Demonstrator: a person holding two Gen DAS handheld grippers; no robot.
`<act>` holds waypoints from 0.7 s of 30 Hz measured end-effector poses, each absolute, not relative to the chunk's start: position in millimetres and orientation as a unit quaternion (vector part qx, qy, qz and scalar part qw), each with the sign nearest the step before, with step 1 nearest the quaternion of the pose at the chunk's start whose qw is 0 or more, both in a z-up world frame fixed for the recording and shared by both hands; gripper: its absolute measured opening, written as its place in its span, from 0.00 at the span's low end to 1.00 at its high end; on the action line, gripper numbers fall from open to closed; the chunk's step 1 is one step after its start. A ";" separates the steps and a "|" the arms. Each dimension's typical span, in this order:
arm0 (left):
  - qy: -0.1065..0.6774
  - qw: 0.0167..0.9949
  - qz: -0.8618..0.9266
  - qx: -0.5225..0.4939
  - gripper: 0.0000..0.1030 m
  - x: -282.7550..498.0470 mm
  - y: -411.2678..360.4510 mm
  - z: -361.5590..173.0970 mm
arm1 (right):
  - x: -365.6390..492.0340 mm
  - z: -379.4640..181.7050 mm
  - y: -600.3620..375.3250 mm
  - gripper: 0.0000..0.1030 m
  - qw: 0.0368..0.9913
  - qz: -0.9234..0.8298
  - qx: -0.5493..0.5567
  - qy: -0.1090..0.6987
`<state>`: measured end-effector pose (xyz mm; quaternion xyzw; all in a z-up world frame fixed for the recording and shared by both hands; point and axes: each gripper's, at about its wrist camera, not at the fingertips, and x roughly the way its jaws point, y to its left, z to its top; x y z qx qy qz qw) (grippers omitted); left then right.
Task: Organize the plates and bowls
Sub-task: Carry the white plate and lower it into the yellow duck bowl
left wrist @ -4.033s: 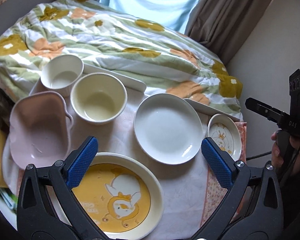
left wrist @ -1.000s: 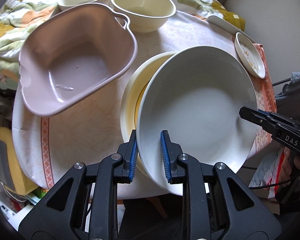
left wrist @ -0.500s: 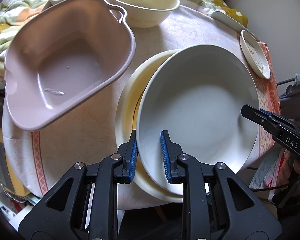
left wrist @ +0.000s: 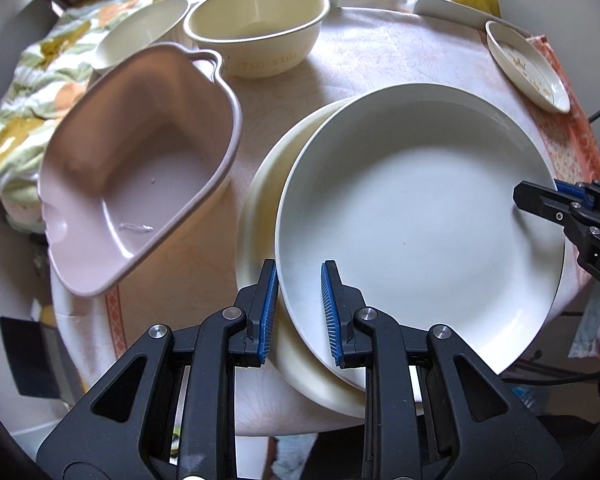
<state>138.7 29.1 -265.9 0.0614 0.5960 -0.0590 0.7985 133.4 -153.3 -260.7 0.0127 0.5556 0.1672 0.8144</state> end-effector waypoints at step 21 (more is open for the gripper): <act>0.568 0.809 -0.038 0.146 0.19 130.0 3.1 -267.6 | 122.9 -261.5 -134.3 0.14 0.838 0.121 -0.081 0.526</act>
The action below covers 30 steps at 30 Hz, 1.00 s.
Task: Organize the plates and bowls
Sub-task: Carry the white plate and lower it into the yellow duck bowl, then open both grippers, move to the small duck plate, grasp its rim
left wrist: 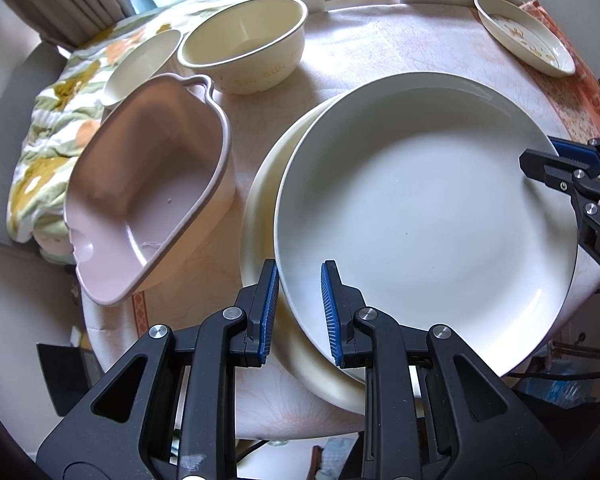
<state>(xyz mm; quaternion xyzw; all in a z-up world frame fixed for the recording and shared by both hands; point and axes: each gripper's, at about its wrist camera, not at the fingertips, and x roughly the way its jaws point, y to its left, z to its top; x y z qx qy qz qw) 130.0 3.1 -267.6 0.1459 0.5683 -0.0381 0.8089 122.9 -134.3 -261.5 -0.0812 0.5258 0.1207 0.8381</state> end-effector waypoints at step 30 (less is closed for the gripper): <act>0.485 0.868 -0.029 0.101 0.20 129.9 24.3 -204.7 | 122.3 -233.9 -158.6 0.21 0.864 0.124 0.019 0.487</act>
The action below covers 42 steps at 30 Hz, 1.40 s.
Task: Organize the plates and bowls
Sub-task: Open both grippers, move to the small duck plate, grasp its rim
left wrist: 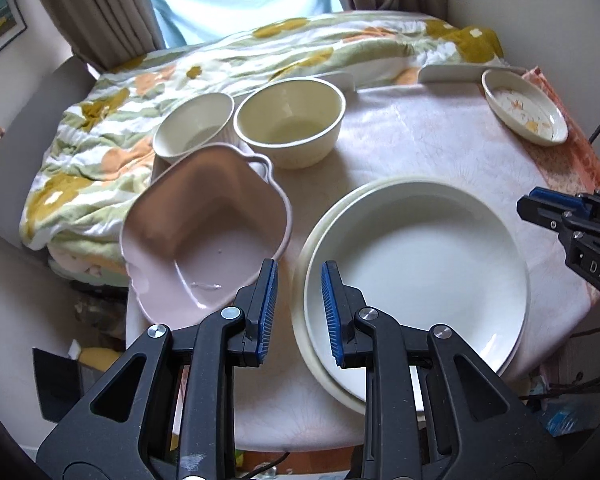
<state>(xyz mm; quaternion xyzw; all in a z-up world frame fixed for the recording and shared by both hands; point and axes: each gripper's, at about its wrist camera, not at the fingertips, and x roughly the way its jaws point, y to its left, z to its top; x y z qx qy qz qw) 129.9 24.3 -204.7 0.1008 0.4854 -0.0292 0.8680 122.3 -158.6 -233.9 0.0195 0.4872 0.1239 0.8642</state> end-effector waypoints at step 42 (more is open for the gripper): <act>0.577 0.731 -0.362 0.042 0.38 400.4 -256.8 -293.1 | 205.3 -290.2 -417.8 0.31 0.813 -0.080 0.348 0.461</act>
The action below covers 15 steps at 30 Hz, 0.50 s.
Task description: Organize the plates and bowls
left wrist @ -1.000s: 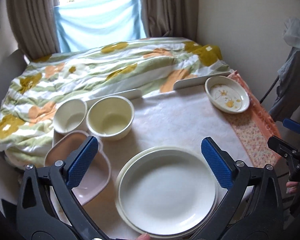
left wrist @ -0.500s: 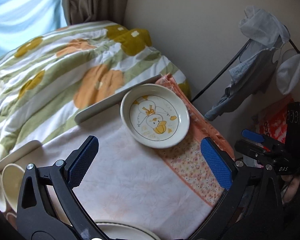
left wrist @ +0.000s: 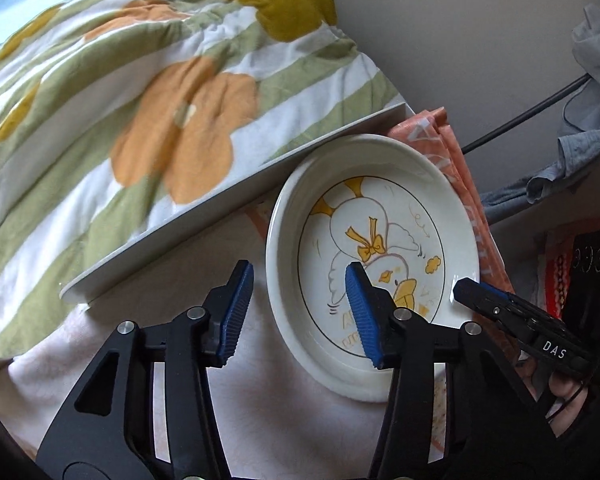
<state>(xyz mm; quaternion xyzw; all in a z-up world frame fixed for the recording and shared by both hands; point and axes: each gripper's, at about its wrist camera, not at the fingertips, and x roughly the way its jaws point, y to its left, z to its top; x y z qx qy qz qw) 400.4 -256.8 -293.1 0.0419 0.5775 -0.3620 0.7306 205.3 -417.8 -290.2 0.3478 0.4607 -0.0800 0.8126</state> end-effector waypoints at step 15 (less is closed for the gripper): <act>0.565 0.746 -0.346 0.066 0.13 400.2 -259.8 -299.4 | 222.5 -298.4 -419.6 0.13 0.815 -0.093 0.320 0.474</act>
